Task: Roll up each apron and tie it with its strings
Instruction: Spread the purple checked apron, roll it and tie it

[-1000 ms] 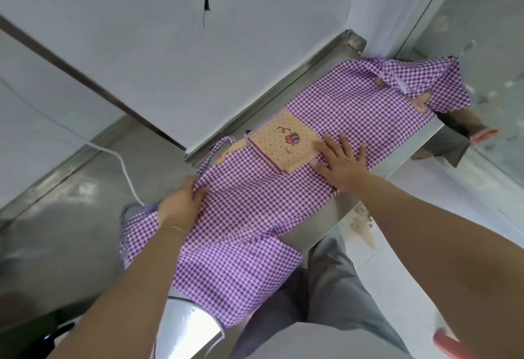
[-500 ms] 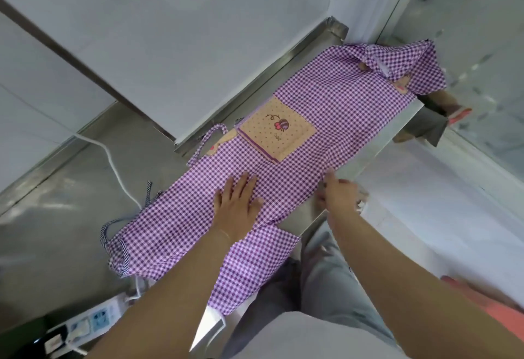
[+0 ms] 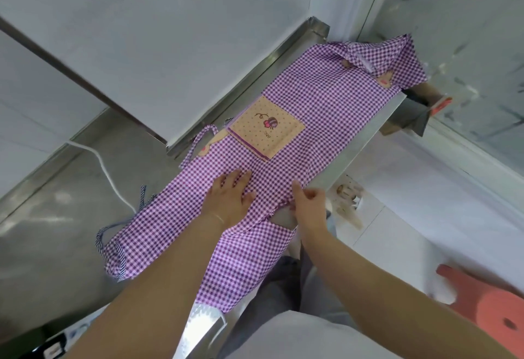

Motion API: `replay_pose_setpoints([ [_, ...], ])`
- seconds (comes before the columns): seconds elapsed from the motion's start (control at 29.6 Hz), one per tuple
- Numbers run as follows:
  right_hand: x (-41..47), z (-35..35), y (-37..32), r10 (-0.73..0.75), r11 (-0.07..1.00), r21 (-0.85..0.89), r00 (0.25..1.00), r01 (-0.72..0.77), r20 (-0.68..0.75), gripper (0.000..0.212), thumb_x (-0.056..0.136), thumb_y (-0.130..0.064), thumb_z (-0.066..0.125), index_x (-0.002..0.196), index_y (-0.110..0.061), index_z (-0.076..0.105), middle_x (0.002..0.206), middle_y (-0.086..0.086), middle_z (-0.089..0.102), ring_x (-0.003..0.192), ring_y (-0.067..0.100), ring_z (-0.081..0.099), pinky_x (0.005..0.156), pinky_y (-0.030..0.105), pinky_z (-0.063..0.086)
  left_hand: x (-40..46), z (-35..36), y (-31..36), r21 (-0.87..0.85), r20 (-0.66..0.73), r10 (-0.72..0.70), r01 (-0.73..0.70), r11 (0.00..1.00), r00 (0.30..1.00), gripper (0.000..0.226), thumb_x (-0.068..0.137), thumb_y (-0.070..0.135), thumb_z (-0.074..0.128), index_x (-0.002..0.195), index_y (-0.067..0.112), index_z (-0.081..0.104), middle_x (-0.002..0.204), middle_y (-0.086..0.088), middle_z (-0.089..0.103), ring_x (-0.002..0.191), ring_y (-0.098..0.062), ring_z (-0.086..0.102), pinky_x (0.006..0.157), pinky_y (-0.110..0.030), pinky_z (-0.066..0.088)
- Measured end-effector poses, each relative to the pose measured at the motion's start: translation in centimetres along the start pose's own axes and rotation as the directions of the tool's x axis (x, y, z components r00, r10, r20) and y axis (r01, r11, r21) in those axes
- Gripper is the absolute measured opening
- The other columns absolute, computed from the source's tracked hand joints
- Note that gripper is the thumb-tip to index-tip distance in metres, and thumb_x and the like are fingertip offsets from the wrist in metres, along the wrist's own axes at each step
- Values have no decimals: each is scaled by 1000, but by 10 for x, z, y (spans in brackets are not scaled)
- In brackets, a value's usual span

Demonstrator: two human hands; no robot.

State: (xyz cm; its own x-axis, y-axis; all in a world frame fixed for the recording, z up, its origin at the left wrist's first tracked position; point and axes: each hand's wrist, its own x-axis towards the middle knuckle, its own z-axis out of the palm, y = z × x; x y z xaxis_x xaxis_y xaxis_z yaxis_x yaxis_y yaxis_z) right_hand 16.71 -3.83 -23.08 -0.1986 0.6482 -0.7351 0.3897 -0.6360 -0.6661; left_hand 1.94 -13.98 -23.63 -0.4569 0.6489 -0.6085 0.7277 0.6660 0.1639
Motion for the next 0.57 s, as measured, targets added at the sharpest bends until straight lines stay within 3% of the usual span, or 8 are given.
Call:
replay_pose_setpoints([
  [0.03, 4, 0, -6, 43, 992, 116, 998, -48, 43, 61, 81, -56, 65, 122, -15, 45, 116, 1, 60, 106, 22, 61, 96, 45, 51, 0, 1, 0, 8, -5, -1, 1, 1000, 1000, 62, 96, 63, 15, 152, 39, 2, 161, 8, 0, 146, -29, 0, 119, -51, 14],
  [0.1, 10, 4, -11, 99, 956, 254, 978, -145, 186, 61, 84, -45, 67, 130, -14, 42, 126, 2, 57, 111, 24, 59, 97, 45, 51, 1, 1, 1, 13, -13, -10, 10, 1000, 1000, 65, 94, 66, 18, 152, 40, 1, 161, 9, 0, 146, -29, 0, 118, -52, 15],
  [0.17, 9, 4, -6, 73, 988, 115, 971, -101, 229, 68, 84, -39, 67, 139, -14, 38, 138, 6, 52, 119, 27, 56, 101, 49, 47, 1, 1, 1, 16, -17, -14, 15, 1000, 1000, 67, 94, 67, 20, 151, 40, 0, 161, 9, 1, 146, -29, 1, 118, -53, 17],
  [0.24, 1, 0, 3, -23, 983, -168, 950, 79, 313, 80, 80, -52, 64, 145, -18, 33, 146, 4, 46, 126, 28, 51, 107, 49, 41, 0, 0, 2, -5, -31, -16, 16, 1000, 999, 67, 93, 67, 21, 151, 40, -1, 161, 10, 2, 146, -29, 3, 117, -53, 19],
  [0.34, -12, -4, 16, -41, 752, -531, 831, 391, 554, 68, 87, -55, 58, 142, -19, 38, 141, 0, 51, 125, 23, 51, 110, 39, 38, 0, -1, 1, -2, -40, 2, -2, 1000, 999, 71, 91, 70, 22, 151, 41, -3, 161, 9, 3, 146, -29, 3, 116, -53, 21],
  [0.41, -17, -2, 25, -34, 478, -696, 803, 536, 595, 54, 90, -52, 55, 134, -20, 48, 134, 1, 57, 119, 22, 56, 104, 36, 43, -1, -3, -1, -20, -29, 20, -21, 1000, 999, 77, 89, 73, 26, 151, 40, -5, 161, 8, 3, 146, -28, 4, 116, -54, 21],
  [0.47, -17, -1, 32, -49, 292, -769, 812, 569, 582, 37, 94, -41, 50, 121, -17, 56, 123, 3, 63, 108, 22, 60, 93, 31, 47, -6, -2, -2, -64, -44, 28, -30, 997, 999, 85, 85, 75, 33, 151, 37, -4, 161, 5, 4, 146, -28, 3, 118, -54, 16],
  [0.57, -19, -1, 42, -100, 261, -789, 828, 557, 551, 25, 97, -30, 45, 108, -14, 60, 108, 4, 67, 89, 19, 61, 82, 27, 51, -34, 14, 1, -3, -311, 136, -144, 990, 940, 73, 89, 68, 38, 149, 28, 26, 154, -1, 25, 143, -27, 19, 118, -49, 16],
])
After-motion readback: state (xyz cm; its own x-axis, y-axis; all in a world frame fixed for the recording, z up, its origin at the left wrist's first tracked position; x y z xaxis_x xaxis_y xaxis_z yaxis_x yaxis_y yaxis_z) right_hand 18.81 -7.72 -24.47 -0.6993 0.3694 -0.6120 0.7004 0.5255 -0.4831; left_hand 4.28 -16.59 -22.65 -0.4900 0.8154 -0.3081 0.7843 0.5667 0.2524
